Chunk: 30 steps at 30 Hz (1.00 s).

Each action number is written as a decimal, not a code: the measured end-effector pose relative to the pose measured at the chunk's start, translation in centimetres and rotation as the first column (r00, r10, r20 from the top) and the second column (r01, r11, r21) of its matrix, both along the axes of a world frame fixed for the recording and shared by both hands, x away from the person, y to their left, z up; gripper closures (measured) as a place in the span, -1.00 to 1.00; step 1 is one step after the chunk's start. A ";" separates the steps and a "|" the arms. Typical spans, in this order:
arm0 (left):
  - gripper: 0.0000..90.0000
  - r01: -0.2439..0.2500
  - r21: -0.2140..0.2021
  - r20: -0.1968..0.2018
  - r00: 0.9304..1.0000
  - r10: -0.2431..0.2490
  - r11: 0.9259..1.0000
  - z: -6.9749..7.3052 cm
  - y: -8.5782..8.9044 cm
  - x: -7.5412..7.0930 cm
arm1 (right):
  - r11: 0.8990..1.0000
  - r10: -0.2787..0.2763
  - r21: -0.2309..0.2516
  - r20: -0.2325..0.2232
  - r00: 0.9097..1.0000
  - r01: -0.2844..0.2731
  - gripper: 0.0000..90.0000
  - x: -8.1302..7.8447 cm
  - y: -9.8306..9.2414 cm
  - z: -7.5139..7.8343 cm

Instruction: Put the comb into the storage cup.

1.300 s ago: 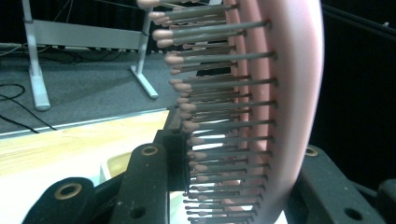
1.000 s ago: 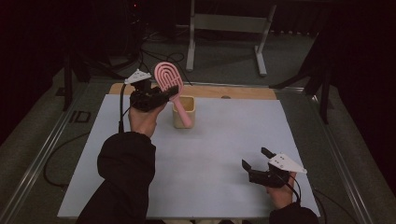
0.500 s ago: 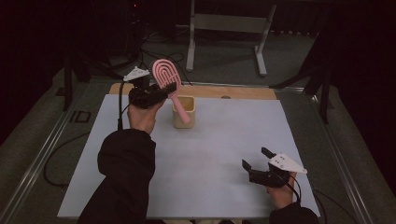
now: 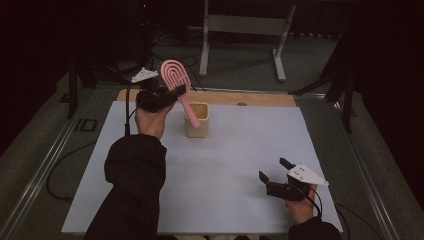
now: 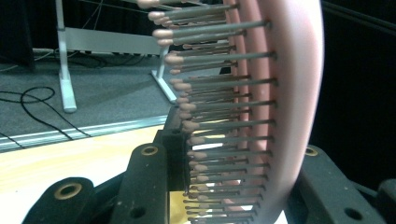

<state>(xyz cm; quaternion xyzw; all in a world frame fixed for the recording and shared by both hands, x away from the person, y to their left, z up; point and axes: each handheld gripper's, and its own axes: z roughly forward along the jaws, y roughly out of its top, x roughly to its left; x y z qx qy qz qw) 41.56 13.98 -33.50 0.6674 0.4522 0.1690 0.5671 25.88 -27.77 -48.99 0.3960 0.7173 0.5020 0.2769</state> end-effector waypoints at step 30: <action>0.43 -0.082 0.030 0.000 0.997 0.082 0.996 0.3 -0.2 2.7 | 1.000 0.001 0.005 0.001 1.000 -0.001 -0.79 0.0 0.0 0.0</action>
